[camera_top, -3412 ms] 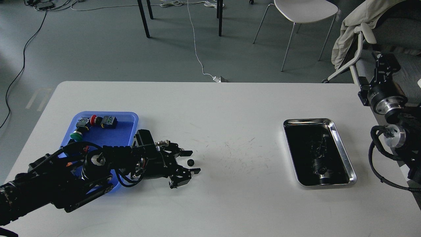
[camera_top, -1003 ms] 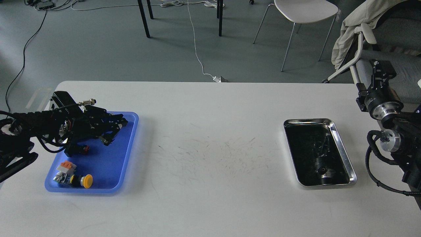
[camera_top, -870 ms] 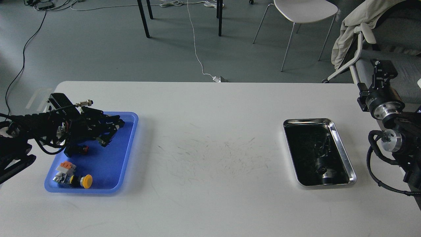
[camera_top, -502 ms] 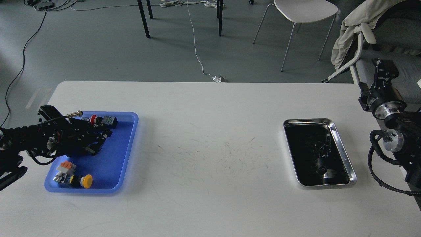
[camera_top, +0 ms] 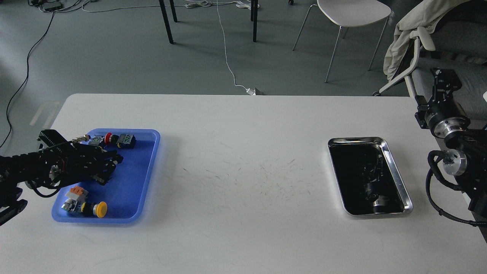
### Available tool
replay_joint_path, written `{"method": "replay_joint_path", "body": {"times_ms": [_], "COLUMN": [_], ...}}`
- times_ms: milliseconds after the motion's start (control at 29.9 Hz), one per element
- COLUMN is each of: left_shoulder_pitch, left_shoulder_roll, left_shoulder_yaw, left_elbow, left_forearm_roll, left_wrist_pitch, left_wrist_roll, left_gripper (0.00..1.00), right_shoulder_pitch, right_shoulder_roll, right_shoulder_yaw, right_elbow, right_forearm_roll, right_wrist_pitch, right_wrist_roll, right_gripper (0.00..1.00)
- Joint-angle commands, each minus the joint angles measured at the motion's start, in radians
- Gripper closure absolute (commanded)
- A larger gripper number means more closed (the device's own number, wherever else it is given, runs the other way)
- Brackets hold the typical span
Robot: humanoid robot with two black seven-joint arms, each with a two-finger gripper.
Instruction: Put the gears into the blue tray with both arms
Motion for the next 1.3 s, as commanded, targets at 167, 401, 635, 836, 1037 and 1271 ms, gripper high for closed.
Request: {"method": "replay_joint_path", "body": {"times_ms": [167, 401, 635, 836, 1037, 1271], "left_shoulder_pitch": [0.003, 0.009, 0.003, -0.030, -0.057, -0.058], "left_shoulder_roll": [-0.007, -0.008, 0.006, 0.058, 0.069, 0.069], "left_shoulder_yaw": [0.002, 0.001, 0.001, -0.013, -0.004, -0.013], "left_elbow": [0.015, 0.013, 0.013, 0.013, 0.019, 0.025], "left_forearm_roll": [-0.008, -0.016, -0.229, -0.306, -0.527, -0.775], "left_wrist_pitch": [0.002, 0.002, -0.004, -0.004, -0.007, -0.007], "left_wrist_roll": [0.000, 0.000, 0.000, 0.000, 0.000, 0.000], "left_gripper": [0.67, 0.59, 0.47, 0.40, 0.29, 0.23], "right_shoulder_pitch": [0.001, 0.003, 0.015, 0.027, 0.063, 0.191], "right_shoulder_roll": [-0.001, -0.001, -0.004, -0.003, -0.018, -0.095], "right_shoulder_yaw": [0.000, 0.000, 0.000, 0.000, -0.055, -0.338], "right_elbow": [0.002, 0.000, 0.008, 0.026, 0.038, 0.087], "right_forearm_roll": [0.000, 0.000, -0.008, -0.112, -0.201, -0.238], "right_wrist_pitch": [0.000, 0.000, 0.004, 0.008, 0.058, 0.170], "right_wrist_roll": [0.000, 0.000, 0.000, 0.000, 0.000, 0.000], "right_gripper": [0.06, 0.06, 0.06, 0.06, 0.06, 0.06]}}
